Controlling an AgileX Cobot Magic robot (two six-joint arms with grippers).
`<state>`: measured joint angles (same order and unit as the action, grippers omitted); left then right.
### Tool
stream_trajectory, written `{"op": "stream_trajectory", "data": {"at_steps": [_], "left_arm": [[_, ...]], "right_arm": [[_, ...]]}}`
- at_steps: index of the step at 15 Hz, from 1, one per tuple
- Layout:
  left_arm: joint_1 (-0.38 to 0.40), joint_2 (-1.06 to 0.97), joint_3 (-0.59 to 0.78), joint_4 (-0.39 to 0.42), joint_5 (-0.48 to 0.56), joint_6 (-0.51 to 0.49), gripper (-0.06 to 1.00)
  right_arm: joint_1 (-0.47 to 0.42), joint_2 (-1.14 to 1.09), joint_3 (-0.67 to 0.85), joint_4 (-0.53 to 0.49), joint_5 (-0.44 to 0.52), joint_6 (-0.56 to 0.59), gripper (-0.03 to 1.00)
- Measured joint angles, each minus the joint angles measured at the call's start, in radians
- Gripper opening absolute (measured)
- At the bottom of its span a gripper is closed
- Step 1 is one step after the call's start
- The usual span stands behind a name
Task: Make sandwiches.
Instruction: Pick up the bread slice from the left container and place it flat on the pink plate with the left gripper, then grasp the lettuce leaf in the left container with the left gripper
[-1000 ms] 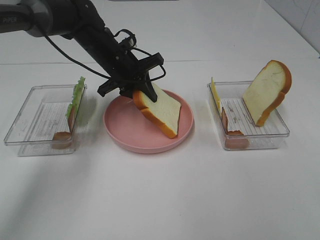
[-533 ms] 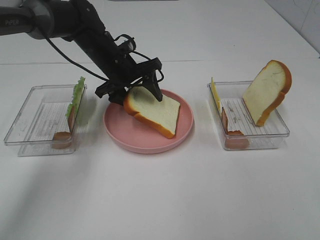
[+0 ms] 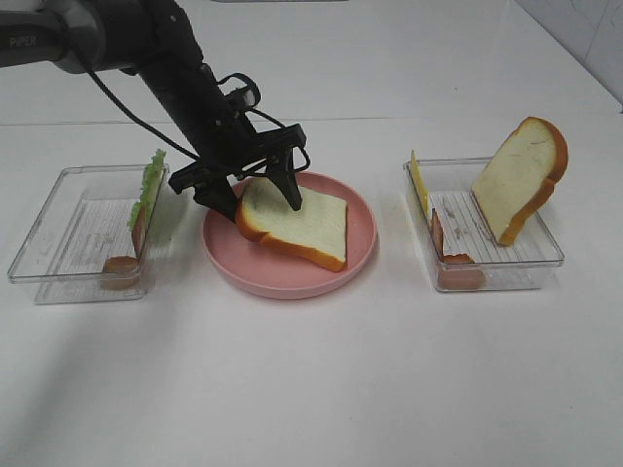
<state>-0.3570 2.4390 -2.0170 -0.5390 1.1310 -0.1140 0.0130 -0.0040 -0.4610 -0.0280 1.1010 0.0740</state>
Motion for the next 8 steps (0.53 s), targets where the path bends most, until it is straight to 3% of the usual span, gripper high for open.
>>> {"op": "stream_trajectory", "data": {"at_steps": [2,4,8], "left_arm": [[0.0,0.0,-0.048,0.029,0.041,-0.025,0.67],[0.0,0.0,-0.162,0.131,0.076,-0.105,0.67],[-0.009,0.0,-0.247,0.117,0.078,-0.127,0.67]], "right_arm": [[0.0,0.0,0.0,0.0,0.0,0.0,0.93],[0.0,0.0,0.0,0.0,0.0,0.0,0.93],[0.0,0.0,0.0,0.0,0.0,0.0,0.93]]}}
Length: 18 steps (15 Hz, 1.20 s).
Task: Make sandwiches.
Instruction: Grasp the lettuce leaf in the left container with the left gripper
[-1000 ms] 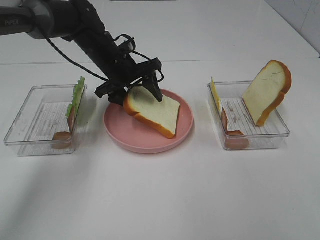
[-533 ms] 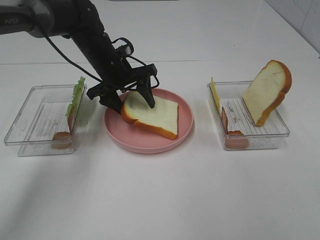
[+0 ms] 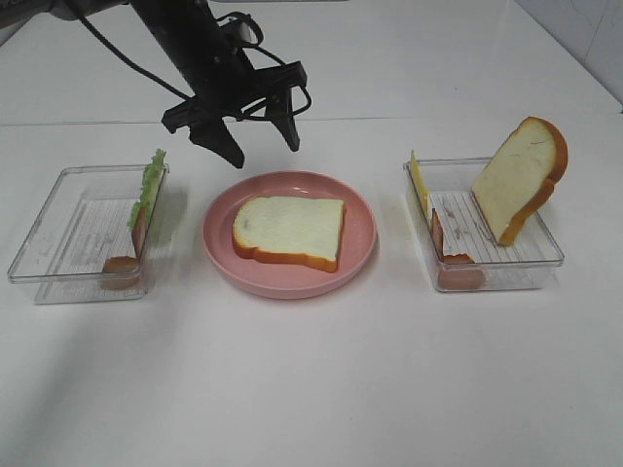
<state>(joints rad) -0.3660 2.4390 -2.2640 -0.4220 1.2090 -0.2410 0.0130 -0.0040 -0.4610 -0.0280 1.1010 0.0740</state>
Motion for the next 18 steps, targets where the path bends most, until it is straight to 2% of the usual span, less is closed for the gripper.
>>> {"op": "stream_trajectory", "data": {"at_steps": [2,4,10,11,13,15,18], "left_arm": [[-0.002,-0.003,-0.001,-0.052,0.002,-0.002,0.67],[-0.002,-0.044,-0.001,-0.042,0.004,-0.002,0.67],[0.043,-0.275,-0.001,0.125,0.007,-0.004,0.67],[0.058,-0.346,0.011,0.241,0.007,-0.006,0.67],[0.063,-0.398,0.054,0.307,0.007,-0.009,0.67],[0.063,-0.458,0.177,0.378,0.006,-0.036,0.67],[0.063,-0.491,0.331,0.41,0.007,-0.075,0.67]], "right_arm": [[0.0,0.0,0.0,0.0,0.0,0.0,0.93],[0.0,0.0,0.0,0.0,0.0,0.0,0.93],[0.0,0.0,0.0,0.0,0.0,0.0,0.93],[0.0,0.0,0.0,0.0,0.0,0.0,0.93],[0.0,0.0,0.0,0.0,0.0,0.0,0.93],[0.0,0.0,0.0,0.001,0.0,0.0,0.93],[0.0,0.0,0.0,0.001,0.0,0.0,0.93]]}}
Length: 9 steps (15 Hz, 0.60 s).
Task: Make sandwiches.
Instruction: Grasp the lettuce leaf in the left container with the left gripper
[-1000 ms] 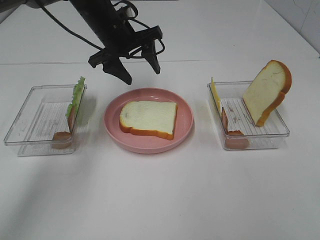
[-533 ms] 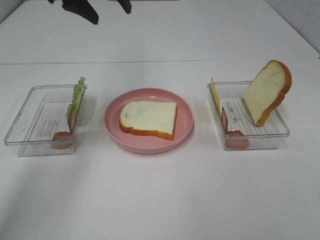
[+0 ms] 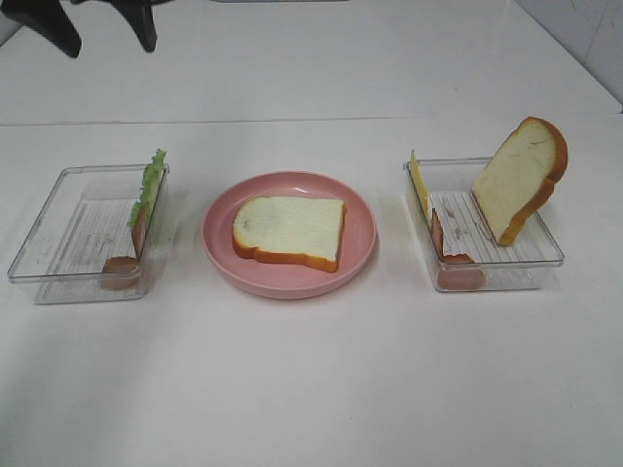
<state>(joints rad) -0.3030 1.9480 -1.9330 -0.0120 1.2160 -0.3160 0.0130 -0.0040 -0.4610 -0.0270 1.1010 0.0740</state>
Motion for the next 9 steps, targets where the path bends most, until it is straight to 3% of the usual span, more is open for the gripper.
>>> {"op": "stream_trajectory", "data": {"at_steps": [3,6,9], "left_arm": [[0.004,0.053,0.098,0.012,0.006,-0.084,0.67],[0.055,0.132,0.098,-0.082,0.005,-0.087,0.67],[0.104,0.183,0.098,-0.098,0.005,-0.072,0.67]], "right_arm": [[0.0,0.0,0.0,0.0,0.0,0.0,0.93],[0.0,0.0,0.0,0.0,0.0,0.0,0.93],[0.0,0.0,0.0,0.0,0.0,0.0,0.93]]}}
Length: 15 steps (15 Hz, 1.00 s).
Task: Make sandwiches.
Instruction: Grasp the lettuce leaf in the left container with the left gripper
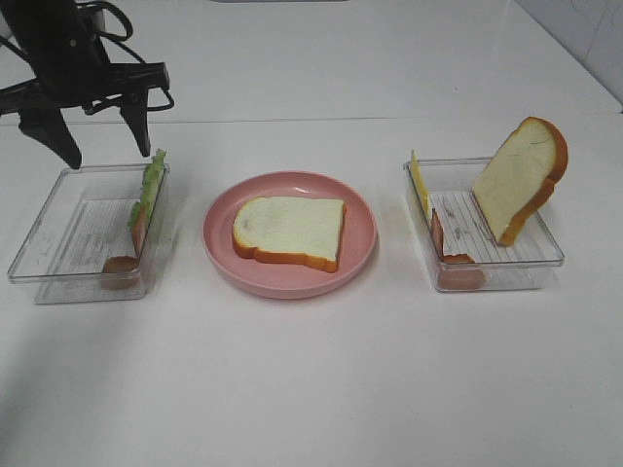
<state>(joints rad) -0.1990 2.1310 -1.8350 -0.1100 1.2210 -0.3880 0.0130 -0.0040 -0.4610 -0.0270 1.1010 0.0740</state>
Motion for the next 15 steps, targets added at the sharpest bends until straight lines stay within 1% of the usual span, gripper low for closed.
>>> {"op": "stream_trajectory", "data": {"at_steps": [7,8,10,11,12,14,15], "left_arm": [[0.004,0.042,0.0,-0.01,0.0,0.082,0.68],[0.004,0.043,0.0,-0.01,0.0,0.091,0.72],[0.004,0.045,0.0,-0.019,-0.003,0.111,0.88],[0.004,0.045,0.0,-0.024,-0.009,0.113,0.91],[0.004,0.045,0.0,-0.033,-0.043,0.115,0.94],[0.004,0.052,0.0,-0.051,-0.095,0.121,0.96],[0.004,0.063,0.0,-0.069,-0.101,0.143,0.96]], "right_arm": [[0.0,0.0,0.0,0.0,0.0,0.0,0.93],[0.0,0.0,0.0,0.0,0.0,0.0,0.93],[0.0,0.0,0.0,0.0,0.0,0.0,0.93],[0.0,0.0,0.0,0.0,0.0,0.0,0.93],[0.0,0.0,0.0,0.0,0.0,0.0,0.93],[0.0,0.0,0.0,0.0,0.0,0.0,0.93],[0.0,0.0,0.0,0.0,0.0,0.0,0.93]]}}
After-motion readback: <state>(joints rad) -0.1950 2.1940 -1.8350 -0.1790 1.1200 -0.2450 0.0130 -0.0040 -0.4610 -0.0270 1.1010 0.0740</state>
